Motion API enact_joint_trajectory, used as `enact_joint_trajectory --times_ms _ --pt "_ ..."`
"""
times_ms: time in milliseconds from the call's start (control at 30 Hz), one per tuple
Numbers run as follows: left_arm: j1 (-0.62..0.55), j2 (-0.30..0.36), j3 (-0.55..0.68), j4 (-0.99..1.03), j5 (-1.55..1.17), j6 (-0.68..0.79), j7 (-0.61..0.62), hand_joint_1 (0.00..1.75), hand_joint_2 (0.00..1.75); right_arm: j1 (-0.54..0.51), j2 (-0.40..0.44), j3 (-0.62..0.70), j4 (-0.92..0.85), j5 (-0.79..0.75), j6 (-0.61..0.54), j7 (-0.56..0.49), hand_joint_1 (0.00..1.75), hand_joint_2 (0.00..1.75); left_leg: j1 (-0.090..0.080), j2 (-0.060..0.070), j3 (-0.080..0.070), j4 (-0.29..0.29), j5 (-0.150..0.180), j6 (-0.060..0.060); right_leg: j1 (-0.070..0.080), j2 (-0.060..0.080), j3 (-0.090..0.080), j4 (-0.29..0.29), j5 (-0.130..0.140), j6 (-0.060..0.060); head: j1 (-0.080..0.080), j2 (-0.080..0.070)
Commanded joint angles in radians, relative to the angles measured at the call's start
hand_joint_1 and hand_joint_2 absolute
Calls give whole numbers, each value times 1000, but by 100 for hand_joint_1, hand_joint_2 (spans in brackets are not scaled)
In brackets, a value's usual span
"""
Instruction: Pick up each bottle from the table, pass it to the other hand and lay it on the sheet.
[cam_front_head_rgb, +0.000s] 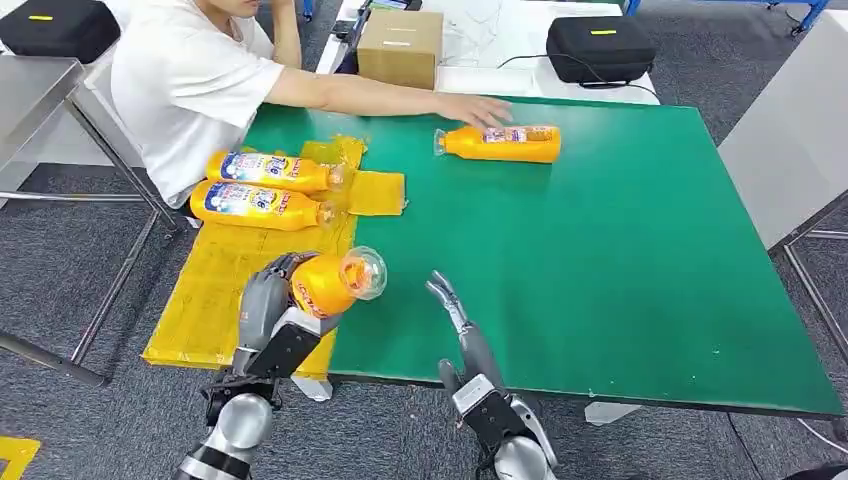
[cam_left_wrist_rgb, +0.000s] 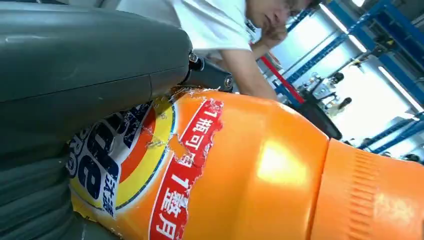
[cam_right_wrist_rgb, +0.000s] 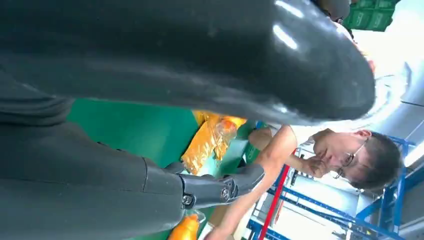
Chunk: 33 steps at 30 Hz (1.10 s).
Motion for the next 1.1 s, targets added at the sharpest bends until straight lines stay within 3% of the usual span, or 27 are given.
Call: enact_joint_trajectory --times_ms 33,533,633,767,900,933,1000,1100 --pt "-70 26 19 113 -5 1 1 175 175 -5 -18 -27 -5 0 -1 -4 0 0 1 -1 3 -1 -1 -1 1 -1 3 -1 -1 -2 0 0" --pt "-77 31 37 120 7 -13 15 175 175 -3 -18 -28 0 -3 4 -4 0 0 1 0 2 -1 0 -1 1 -1 2 -1 -1 -1 0 0" --pt "-138 68 39 206 -154 55 70 175 175 -1 -10 -38 15 -12 6 -7 0 0 1 -1 2 -1 0 -1 1 -1 2 -1 -1 -1 0 0" --pt "-251 95 36 375 -347 38 161 175 175 -8 4 -40 27 -26 21 -16 0 0 1 -2 4 -2 0 -2 1 -2 4 -1 -1 -2 0 0" --pt "-412 106 10 637 -434 -104 244 175 175 -22 17 -43 35 -40 42 -22 0 0 2 -3 4 -1 1 -2 2 -3 5 -1 -1 -3 0 0" --pt "-493 122 15 777 -454 -266 390 175 175 -43 26 -33 69 -54 76 -17 0 0 1 -3 3 -1 1 -1 1 -3 4 -1 0 -2 0 0" --pt "-553 132 49 896 -440 -238 344 175 175 -63 41 -27 111 -63 70 -28 0 0 2 -2 3 -1 1 -2 2 -2 4 -1 0 -3 0 0" --pt "-559 122 75 914 -422 -238 335 175 175 -63 41 -22 116 -66 67 -30 0 0 1 0 3 -1 2 -1 1 0 4 0 0 -2 0 0"
